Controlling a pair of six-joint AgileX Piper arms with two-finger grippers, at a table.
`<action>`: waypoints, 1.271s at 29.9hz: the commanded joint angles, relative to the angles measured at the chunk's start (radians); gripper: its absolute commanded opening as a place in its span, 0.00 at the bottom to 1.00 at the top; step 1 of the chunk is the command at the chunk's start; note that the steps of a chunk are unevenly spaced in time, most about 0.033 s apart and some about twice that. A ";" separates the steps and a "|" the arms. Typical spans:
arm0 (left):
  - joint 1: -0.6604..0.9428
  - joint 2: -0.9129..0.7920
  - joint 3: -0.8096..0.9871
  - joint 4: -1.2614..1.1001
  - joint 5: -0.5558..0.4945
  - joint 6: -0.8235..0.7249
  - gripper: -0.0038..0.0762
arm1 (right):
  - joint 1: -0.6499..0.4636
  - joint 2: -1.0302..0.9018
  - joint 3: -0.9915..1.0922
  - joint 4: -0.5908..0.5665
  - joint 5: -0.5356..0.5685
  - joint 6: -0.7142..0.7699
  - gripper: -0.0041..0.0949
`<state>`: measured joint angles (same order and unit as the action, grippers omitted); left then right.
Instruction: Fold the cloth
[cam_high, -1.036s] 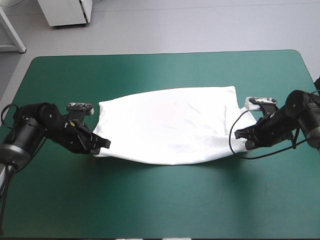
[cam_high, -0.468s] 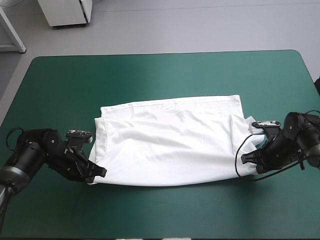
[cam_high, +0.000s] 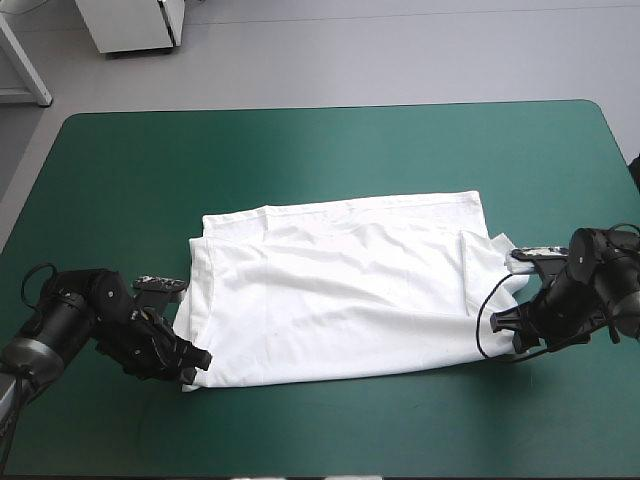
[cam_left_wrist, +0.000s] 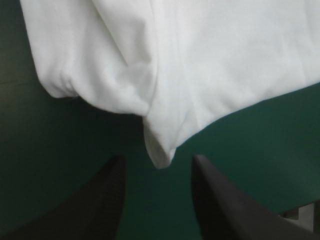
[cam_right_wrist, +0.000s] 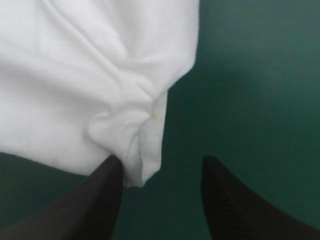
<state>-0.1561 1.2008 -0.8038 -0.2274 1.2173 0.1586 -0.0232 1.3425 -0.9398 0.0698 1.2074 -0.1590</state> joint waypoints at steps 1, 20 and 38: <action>-0.002 -0.033 -0.019 -0.017 0.077 -0.014 0.63 | 0.000 -0.051 -0.021 -0.030 0.010 0.018 0.62; -0.002 -0.105 -0.104 0.198 0.063 -0.101 0.63 | 0.082 -0.166 -0.022 -0.020 0.010 0.061 0.61; -0.002 0.032 -0.049 0.022 -0.036 -0.055 0.62 | 0.088 -0.166 -0.016 -0.016 0.003 0.049 0.61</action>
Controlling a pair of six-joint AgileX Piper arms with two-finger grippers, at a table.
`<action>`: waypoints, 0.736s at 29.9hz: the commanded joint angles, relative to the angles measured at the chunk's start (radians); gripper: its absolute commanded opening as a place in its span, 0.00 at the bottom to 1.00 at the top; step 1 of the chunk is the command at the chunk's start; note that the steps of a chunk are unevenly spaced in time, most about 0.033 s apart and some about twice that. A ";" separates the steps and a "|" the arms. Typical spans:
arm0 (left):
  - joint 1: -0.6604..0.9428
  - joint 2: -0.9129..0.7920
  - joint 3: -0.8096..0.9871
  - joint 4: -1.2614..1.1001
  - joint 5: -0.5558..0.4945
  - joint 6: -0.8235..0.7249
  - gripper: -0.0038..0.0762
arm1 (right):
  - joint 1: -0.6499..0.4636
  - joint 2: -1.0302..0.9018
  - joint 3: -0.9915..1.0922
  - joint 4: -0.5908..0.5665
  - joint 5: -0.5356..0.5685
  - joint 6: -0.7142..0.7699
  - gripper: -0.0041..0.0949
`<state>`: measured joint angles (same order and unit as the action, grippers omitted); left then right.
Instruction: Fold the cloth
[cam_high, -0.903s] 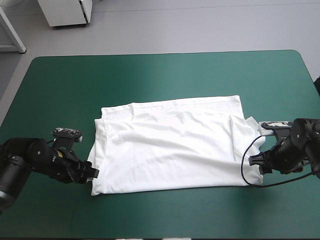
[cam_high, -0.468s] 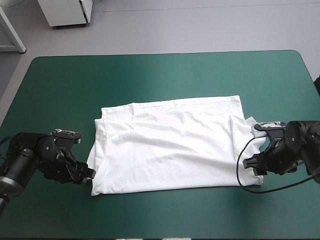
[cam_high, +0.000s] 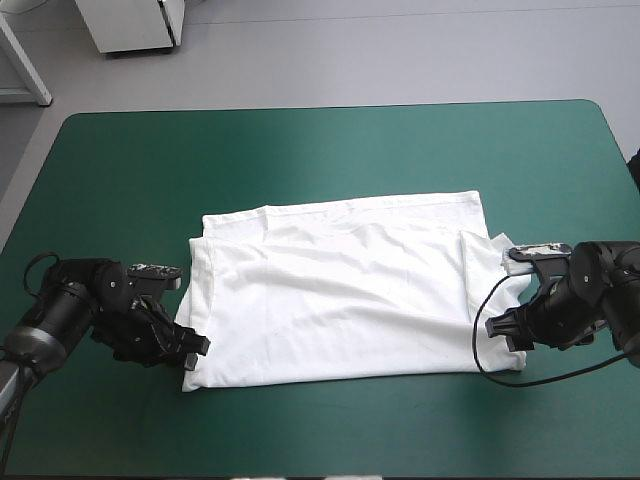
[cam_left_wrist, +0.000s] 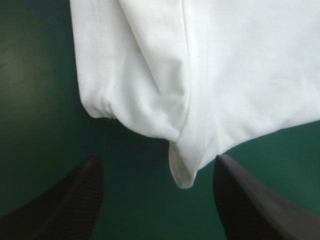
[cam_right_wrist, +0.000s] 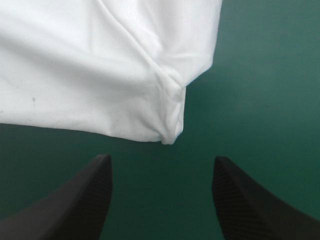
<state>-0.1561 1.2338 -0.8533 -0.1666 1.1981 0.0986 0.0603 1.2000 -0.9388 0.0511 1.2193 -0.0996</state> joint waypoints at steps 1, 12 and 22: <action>-0.002 0.006 0.012 -0.040 -0.021 0.005 0.62 | 0.005 -0.023 -0.013 0.003 -0.013 -0.011 0.61; -0.002 0.059 0.055 -0.078 -0.106 0.035 0.61 | 0.005 0.030 -0.001 -0.004 -0.026 -0.011 0.61; -0.002 0.136 0.055 -0.149 -0.144 0.079 0.49 | 0.005 0.044 -0.003 -0.004 -0.029 -0.011 0.61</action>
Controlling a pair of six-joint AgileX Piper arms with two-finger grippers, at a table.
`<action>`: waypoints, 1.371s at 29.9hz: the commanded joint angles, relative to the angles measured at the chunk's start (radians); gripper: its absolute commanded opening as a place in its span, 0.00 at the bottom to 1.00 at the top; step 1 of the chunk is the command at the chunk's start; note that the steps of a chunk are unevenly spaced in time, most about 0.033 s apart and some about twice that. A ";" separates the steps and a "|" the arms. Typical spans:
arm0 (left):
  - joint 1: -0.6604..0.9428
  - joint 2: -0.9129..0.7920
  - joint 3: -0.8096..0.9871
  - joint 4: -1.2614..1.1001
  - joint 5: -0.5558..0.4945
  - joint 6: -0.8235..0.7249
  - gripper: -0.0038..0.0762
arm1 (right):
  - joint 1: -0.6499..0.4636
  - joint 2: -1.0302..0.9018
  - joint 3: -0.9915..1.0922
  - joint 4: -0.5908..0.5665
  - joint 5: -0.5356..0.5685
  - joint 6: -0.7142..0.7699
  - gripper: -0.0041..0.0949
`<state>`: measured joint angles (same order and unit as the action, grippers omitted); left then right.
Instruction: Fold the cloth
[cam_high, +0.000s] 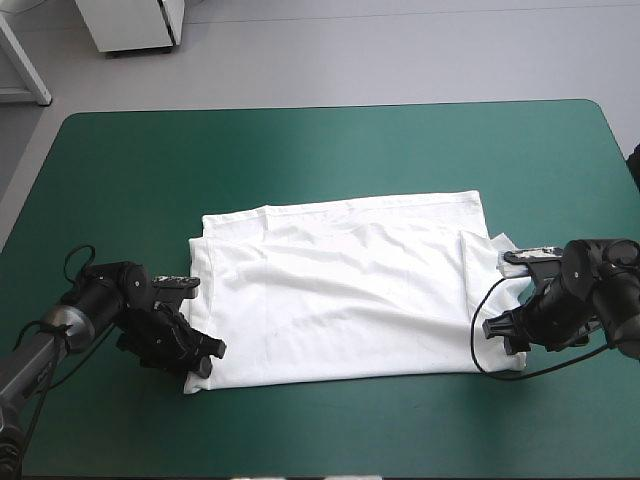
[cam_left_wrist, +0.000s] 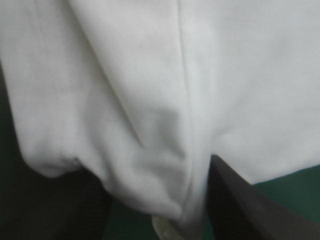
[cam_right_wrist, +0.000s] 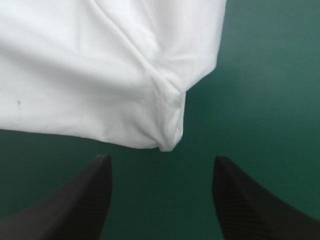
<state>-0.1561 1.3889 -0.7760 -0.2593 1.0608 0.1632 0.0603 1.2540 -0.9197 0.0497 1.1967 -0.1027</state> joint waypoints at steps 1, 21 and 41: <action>-0.002 -0.019 -0.022 -0.064 -0.012 0.021 0.45 | 0.005 -0.006 -0.022 -0.002 -0.008 -0.008 0.61; -0.002 -0.006 -0.022 -0.103 -0.005 0.059 0.04 | 0.005 0.142 -0.022 0.023 -0.049 -0.008 0.61; -0.002 -0.006 -0.053 -0.114 0.015 0.059 0.04 | 0.005 0.255 -0.021 0.045 -0.049 -0.009 0.44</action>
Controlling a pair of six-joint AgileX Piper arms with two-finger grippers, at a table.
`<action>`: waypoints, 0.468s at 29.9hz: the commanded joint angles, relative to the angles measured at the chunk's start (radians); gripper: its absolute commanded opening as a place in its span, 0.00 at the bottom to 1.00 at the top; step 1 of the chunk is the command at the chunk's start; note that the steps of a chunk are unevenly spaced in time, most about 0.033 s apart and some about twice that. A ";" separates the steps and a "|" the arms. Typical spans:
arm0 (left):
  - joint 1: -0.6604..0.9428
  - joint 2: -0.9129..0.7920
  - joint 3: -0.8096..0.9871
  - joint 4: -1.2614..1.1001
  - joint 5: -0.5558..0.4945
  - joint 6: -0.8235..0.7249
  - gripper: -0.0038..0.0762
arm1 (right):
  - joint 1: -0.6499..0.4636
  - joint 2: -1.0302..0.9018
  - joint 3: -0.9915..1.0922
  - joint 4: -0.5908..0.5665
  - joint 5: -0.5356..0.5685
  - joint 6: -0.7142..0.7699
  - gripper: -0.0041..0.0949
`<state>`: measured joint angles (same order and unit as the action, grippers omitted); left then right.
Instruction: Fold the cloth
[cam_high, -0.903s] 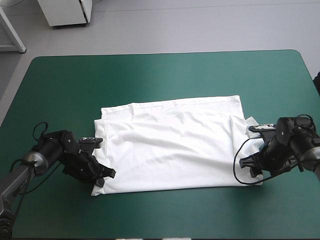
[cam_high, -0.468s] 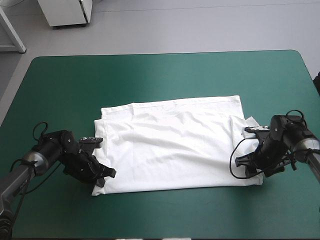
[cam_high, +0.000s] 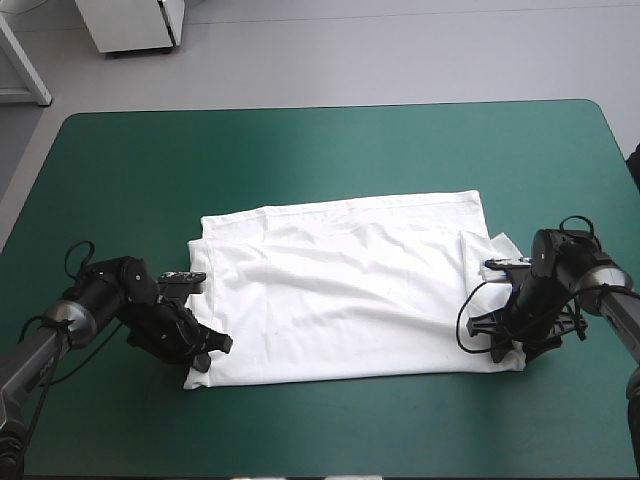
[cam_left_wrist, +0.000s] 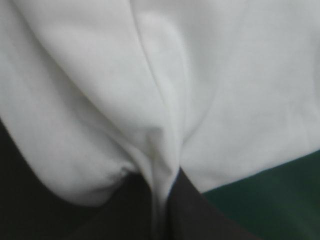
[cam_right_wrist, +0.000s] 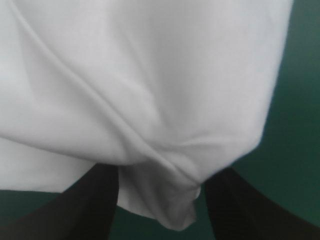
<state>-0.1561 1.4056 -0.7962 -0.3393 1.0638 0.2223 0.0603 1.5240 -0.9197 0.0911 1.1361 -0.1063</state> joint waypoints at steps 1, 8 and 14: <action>-0.002 -0.022 -0.036 -0.034 0.012 -0.001 0.04 | 0.005 -0.009 -0.021 0.005 0.010 -0.005 0.38; -0.002 -0.024 -0.038 -0.034 0.017 0.012 0.04 | 0.005 0.004 -0.021 0.020 0.015 -0.032 0.03; -0.002 -0.026 -0.089 -0.036 0.111 0.012 0.04 | 0.005 -0.020 -0.033 0.024 0.076 -0.032 0.02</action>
<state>-0.1561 1.4056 -0.8287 -0.3393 1.1095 0.2307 0.0612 1.5463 -0.9298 0.1170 1.1591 -0.1282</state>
